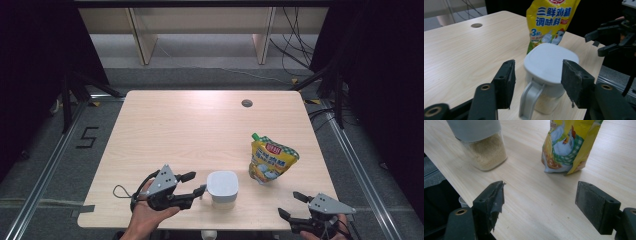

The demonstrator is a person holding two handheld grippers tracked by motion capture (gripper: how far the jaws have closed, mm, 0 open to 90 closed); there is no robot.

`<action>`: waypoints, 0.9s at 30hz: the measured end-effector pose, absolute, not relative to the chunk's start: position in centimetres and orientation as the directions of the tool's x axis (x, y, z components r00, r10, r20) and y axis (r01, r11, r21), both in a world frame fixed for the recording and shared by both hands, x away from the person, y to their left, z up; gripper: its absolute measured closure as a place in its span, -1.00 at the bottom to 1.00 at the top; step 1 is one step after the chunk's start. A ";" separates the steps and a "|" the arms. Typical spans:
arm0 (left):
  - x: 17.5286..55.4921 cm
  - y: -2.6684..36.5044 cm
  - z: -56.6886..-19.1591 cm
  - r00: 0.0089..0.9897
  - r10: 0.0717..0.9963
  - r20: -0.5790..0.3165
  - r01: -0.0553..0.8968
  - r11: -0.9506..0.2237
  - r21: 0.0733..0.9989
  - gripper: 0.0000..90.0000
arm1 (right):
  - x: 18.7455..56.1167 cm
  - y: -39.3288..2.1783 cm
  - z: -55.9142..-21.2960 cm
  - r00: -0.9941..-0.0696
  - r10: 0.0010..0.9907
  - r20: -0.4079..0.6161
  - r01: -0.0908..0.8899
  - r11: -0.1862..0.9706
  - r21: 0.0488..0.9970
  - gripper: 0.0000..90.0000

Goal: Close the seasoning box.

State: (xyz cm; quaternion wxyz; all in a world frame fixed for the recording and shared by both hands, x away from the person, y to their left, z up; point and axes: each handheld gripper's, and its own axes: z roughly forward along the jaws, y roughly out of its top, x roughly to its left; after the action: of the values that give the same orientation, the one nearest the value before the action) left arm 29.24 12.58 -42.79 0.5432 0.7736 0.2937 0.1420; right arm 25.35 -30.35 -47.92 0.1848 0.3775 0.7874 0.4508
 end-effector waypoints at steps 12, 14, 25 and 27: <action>27.7 15.3 -45.9 0.749 0.651 -0.119 0.363 -0.255 0.896 -0.22 | 25.4 -30.2 -48.0 -0.664 0.747 0.036 0.410 0.324 0.852 -0.47; 27.5 15.6 -46.3 0.739 0.663 -0.122 0.376 -0.255 0.891 -0.23 | 25.4 -30.2 -48.0 -0.669 0.741 0.053 0.420 0.318 0.850 -0.47; 26.1 16.8 -48.3 0.727 0.684 -0.064 0.398 -0.343 0.851 -0.32 | 25.2 -29.8 -47.8 -0.660 0.750 0.048 0.427 0.322 0.845 -0.46; 25.8 16.6 -48.6 0.745 0.666 -0.035 0.394 -0.397 0.829 -0.37 | 25.1 -29.8 -47.8 -0.653 0.756 0.048 0.429 0.317 0.846 -0.46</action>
State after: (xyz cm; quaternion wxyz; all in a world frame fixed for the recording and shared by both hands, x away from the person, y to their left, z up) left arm 25.81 16.62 -48.64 0.4446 0.8216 0.3224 0.1529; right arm 25.13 -29.82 -47.79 0.1819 0.3745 0.7908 0.4487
